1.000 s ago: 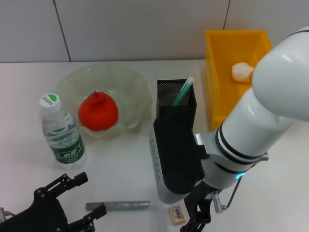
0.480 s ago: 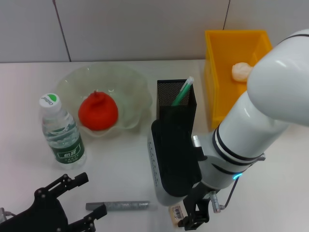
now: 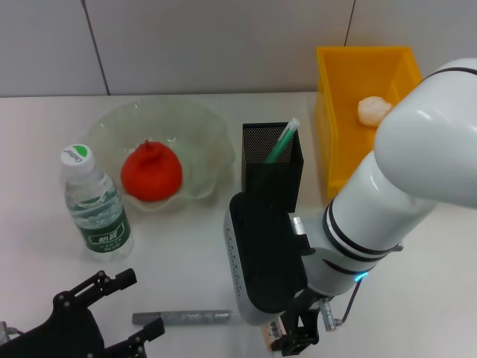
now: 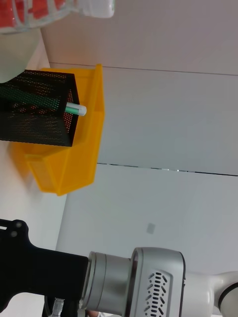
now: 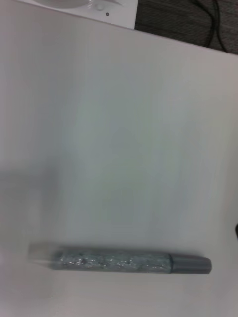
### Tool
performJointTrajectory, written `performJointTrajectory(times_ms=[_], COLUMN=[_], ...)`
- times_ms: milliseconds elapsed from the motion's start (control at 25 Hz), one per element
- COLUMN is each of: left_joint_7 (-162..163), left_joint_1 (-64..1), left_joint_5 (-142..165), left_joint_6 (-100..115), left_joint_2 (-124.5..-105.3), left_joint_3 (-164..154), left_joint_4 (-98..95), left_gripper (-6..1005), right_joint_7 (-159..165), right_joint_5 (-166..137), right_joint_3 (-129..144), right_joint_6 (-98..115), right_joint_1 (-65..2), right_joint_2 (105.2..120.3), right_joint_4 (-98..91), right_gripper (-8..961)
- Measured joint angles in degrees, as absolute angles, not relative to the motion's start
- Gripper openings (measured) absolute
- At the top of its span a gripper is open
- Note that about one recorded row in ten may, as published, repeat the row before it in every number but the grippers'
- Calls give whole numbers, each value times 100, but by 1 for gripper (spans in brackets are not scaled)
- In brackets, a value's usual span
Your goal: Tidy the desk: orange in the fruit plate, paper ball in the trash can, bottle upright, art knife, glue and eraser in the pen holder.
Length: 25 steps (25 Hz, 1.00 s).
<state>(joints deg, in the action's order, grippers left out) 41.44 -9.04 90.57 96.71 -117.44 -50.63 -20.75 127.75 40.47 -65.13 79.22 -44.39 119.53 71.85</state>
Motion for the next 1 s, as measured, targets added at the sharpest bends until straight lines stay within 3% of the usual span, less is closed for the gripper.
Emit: performJointTrajectory(times_ms=[840, 1000], left_joint_7=[4149, 4149], left_joint_1=[-905, -911], left_joint_5=[9062, 9061], left_joint_6=[9693, 9710], left_joint_2=[-11742, -11741], left_joint_3=[-5062, -5062], left_joint_4=[-2074, -2074], left_gripper=[812, 812], right_joint_7=[12781, 12825], right_joint_5=[4084, 4084], right_joint_3=[-6338, -6439], right_joint_6=[7688, 7719], right_joint_1=[-4512, -4497], right_joint_2=[11962, 11962], right_joint_4=[6971, 7062], right_gripper=[523, 445])
